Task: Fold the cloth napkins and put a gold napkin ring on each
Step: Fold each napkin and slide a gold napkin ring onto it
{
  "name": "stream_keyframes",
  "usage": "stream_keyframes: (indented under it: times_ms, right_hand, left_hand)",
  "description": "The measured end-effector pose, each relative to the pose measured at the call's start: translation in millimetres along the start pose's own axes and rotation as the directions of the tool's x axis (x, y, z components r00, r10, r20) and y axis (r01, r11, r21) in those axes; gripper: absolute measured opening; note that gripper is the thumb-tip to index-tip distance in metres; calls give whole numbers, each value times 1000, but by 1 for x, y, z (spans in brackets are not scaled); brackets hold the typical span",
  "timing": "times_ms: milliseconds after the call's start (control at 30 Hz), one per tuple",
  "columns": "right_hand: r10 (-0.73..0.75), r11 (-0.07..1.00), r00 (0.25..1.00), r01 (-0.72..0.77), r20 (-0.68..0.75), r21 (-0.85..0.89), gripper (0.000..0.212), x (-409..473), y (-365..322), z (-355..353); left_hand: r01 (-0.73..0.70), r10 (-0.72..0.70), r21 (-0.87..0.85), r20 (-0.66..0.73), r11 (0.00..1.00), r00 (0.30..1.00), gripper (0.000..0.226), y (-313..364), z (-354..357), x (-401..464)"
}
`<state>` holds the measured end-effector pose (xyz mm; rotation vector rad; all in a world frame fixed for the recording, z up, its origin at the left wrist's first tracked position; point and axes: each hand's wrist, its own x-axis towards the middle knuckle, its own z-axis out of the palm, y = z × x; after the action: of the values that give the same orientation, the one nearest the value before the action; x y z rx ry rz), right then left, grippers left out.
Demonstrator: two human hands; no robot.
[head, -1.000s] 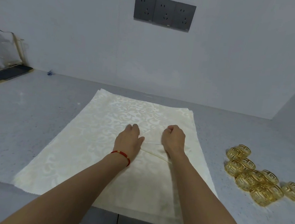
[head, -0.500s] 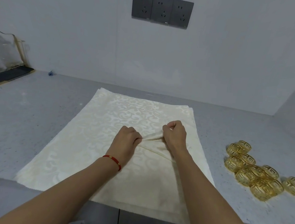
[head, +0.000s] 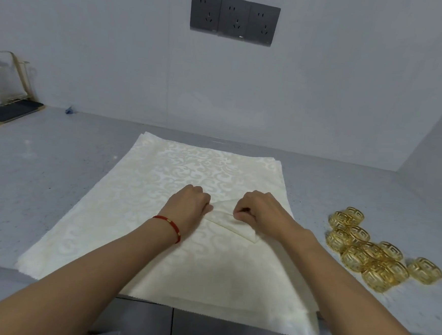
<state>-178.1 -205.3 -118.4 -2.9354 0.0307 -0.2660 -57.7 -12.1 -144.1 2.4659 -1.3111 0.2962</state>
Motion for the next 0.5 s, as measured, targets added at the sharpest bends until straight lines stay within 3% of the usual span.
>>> stream_keyframes:
  times_ms: [100,200,333,500]
  right_hand:
    - [86,990,991,-97,106,101,3,15,-2,-13]
    - [184,978,952,-201,245,50,20,36,1,-20]
    - [300,941,826,-337,477,-8,55,56,10,-26]
    - [284,957,754,-188,592,-221,53,75,1,-35]
  left_hand:
    - [141,-131,-207,65,968,989,33,2,-5,10]
    - [283,-245,-399,144,872,959,31,0,-5,16]
    - [300,-215,-398,243,867,946,21,-2,-7,23]
    - [217,-130,-234,340,948,931,11,-1,-8,32]
